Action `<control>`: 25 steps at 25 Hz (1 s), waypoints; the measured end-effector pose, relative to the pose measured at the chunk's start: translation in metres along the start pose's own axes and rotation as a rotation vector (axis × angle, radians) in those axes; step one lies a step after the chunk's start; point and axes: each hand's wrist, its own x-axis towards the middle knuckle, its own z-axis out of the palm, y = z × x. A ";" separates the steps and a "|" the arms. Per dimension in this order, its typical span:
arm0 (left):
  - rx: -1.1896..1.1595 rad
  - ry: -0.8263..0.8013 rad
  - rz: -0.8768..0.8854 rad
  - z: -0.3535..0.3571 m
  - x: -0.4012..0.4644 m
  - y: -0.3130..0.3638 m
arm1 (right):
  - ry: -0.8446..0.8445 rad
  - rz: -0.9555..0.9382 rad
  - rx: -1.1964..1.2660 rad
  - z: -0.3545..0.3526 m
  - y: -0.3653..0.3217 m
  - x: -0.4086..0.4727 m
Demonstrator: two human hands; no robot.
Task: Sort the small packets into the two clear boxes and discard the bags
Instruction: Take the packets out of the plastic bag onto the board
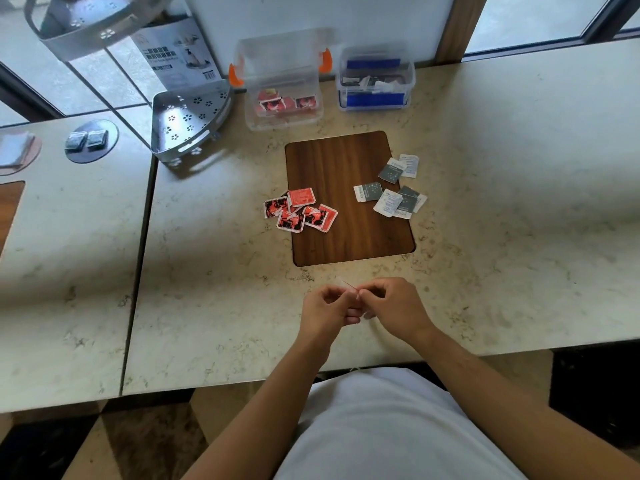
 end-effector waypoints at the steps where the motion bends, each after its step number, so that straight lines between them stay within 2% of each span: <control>1: 0.017 0.014 -0.006 0.000 0.000 -0.001 | -0.006 0.002 -0.008 0.001 0.000 -0.001; 8: -0.039 -0.007 -0.022 -0.004 0.001 -0.006 | 0.033 0.004 -0.040 0.001 0.001 -0.003; 17: -0.010 -0.040 -0.018 -0.003 0.002 -0.008 | -0.060 0.128 0.159 -0.008 0.001 -0.006; 20: 0.053 -0.044 -0.005 -0.003 0.004 -0.007 | -0.090 0.167 0.225 -0.012 0.001 -0.005; 22: 0.122 -0.034 0.012 -0.001 0.005 -0.006 | -0.092 0.155 0.174 -0.012 0.001 -0.004; 25: 0.310 0.034 0.149 0.001 0.003 -0.005 | -0.124 0.107 0.126 -0.011 -0.003 -0.003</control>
